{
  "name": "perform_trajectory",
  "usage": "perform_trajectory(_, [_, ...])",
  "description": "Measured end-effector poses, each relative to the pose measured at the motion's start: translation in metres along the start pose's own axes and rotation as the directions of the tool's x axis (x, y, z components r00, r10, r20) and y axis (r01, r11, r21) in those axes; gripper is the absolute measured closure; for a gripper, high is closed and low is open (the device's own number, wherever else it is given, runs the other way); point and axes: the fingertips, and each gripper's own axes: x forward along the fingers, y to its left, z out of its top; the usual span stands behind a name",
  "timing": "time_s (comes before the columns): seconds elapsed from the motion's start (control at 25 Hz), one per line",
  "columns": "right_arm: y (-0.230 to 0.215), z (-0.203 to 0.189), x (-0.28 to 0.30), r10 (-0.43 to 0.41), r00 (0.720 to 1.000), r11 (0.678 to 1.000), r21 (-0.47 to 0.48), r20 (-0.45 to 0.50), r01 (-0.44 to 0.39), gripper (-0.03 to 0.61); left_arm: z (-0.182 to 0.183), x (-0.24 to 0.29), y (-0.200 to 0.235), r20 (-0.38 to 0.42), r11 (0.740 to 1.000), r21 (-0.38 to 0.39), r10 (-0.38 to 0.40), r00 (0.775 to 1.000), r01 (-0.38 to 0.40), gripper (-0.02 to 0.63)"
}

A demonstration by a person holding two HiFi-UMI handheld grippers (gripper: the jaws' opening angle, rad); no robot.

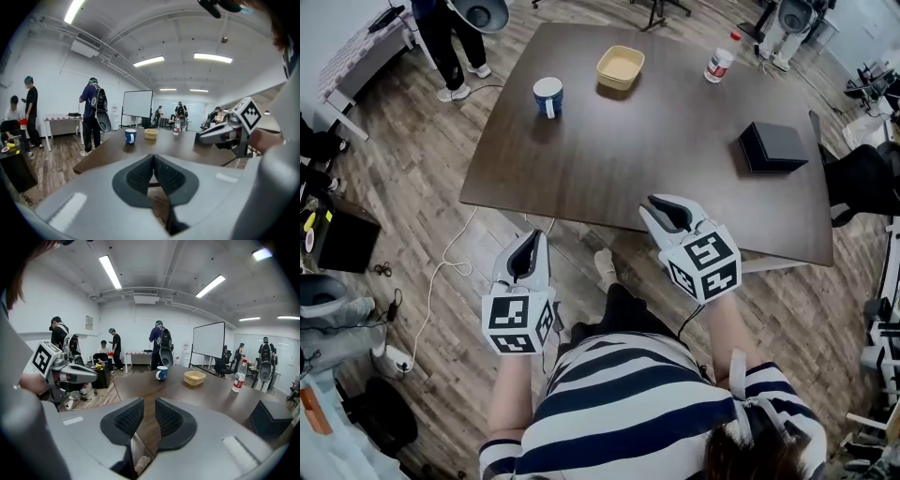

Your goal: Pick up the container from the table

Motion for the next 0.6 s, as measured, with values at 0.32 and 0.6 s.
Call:
perform_trajectory(0.32, [-0.048,0.039,0.044,0.020,1.000,0.999,-0.036,0.007,-0.020,0.474,0.029,0.055,0.022,-0.003,1.000,-0.021,0.017,1.000,-0.017,0.614])
perform_trajectory(0.6, [-0.089,0.064,0.086,0.044,0.999,0.997,-0.070,-0.021,-0.045,0.459,0.053,0.106,0.038,-0.015,0.999,-0.035,0.027,1.000,-0.028,0.614])
